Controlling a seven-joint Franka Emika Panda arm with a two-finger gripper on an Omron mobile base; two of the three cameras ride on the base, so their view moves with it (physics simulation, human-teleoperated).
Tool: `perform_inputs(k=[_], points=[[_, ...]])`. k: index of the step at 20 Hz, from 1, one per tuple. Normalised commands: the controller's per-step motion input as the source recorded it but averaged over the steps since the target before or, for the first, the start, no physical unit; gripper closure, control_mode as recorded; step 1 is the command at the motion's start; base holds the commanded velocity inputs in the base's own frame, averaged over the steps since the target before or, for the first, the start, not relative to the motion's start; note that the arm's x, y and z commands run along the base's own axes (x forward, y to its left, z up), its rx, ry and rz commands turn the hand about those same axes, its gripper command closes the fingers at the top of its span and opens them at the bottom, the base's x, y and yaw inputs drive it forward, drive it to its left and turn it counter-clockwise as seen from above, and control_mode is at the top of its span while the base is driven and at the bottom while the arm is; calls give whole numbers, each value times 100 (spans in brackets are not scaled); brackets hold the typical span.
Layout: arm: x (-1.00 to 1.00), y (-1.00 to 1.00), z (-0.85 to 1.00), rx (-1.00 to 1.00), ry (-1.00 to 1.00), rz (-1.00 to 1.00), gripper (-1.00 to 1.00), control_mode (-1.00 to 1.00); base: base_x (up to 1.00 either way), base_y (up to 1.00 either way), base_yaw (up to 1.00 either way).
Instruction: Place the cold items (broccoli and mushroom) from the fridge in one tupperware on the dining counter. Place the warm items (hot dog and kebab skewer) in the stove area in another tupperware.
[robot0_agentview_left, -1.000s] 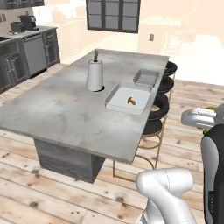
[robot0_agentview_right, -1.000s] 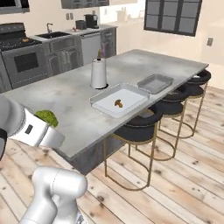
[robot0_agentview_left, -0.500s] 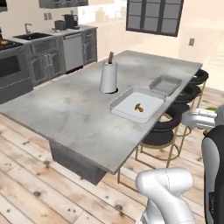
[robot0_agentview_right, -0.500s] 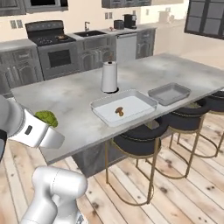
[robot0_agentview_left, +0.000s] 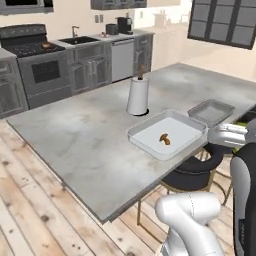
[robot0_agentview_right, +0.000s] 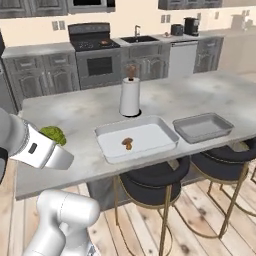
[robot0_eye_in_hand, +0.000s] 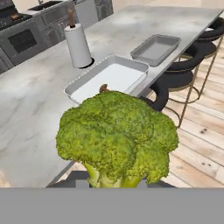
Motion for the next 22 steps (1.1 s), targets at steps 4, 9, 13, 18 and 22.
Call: perform_inputs(k=[4, 9, 13, 18, 22], points=[[0, 0, 0, 0, 0, 0, 100, 100, 28, -74, 44], [0, 0, 0, 0, 0, 0, 100, 100, 32, -71, 45], [0, 0, 0, 0, 0, 0, 100, 100, 52, -57, 46], [0, 0, 0, 0, 0, 0, 100, 100, 90, -38, 47], [0, 0, 0, 0, 0, 0, 100, 100, 94, -43, 48]])
